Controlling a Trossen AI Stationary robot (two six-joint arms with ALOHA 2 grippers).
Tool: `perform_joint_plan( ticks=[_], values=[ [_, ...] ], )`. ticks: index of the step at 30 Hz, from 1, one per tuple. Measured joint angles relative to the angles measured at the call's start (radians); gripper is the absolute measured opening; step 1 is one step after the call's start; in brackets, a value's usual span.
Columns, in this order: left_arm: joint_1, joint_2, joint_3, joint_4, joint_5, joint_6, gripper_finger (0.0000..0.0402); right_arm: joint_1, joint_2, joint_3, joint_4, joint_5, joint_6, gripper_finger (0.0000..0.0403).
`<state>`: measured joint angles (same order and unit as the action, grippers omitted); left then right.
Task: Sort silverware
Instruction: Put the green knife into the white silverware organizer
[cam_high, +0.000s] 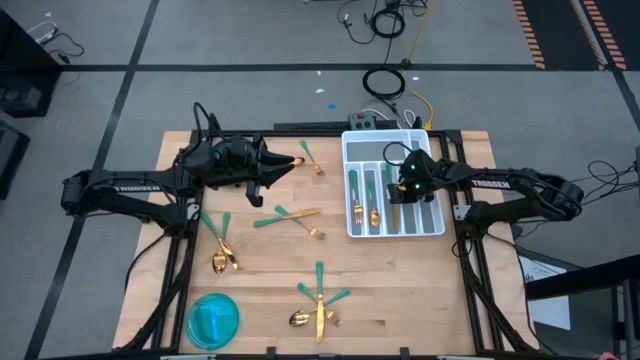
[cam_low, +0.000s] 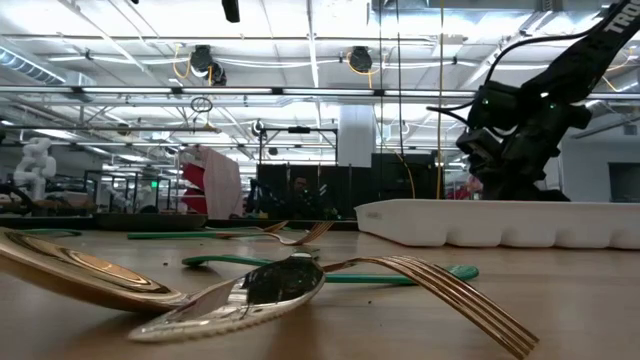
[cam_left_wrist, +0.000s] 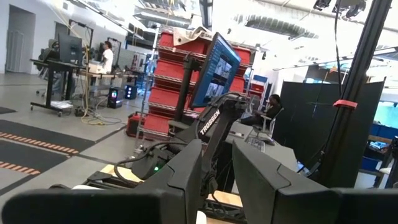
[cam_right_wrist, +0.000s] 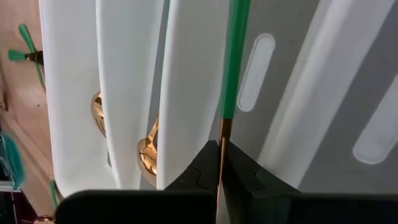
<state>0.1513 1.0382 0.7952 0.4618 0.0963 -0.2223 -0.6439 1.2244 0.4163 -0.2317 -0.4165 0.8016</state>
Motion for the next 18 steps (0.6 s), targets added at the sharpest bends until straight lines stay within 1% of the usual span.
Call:
perform_joint_plan(
  ticks=[14, 18],
  values=[
    [0.000, 0.000, 0.000, 0.000, 0.000, 0.001, 0.0097, 0.000, 0.011, 0.001, -0.003, 0.020, 0.026, 0.0000],
    [0.000, 0.000, 0.000, 0.000, 0.000, 0.001, 0.0097, 0.000, 0.011, 0.001, -0.003, 0.023, 0.021, 0.0011]
  ],
)
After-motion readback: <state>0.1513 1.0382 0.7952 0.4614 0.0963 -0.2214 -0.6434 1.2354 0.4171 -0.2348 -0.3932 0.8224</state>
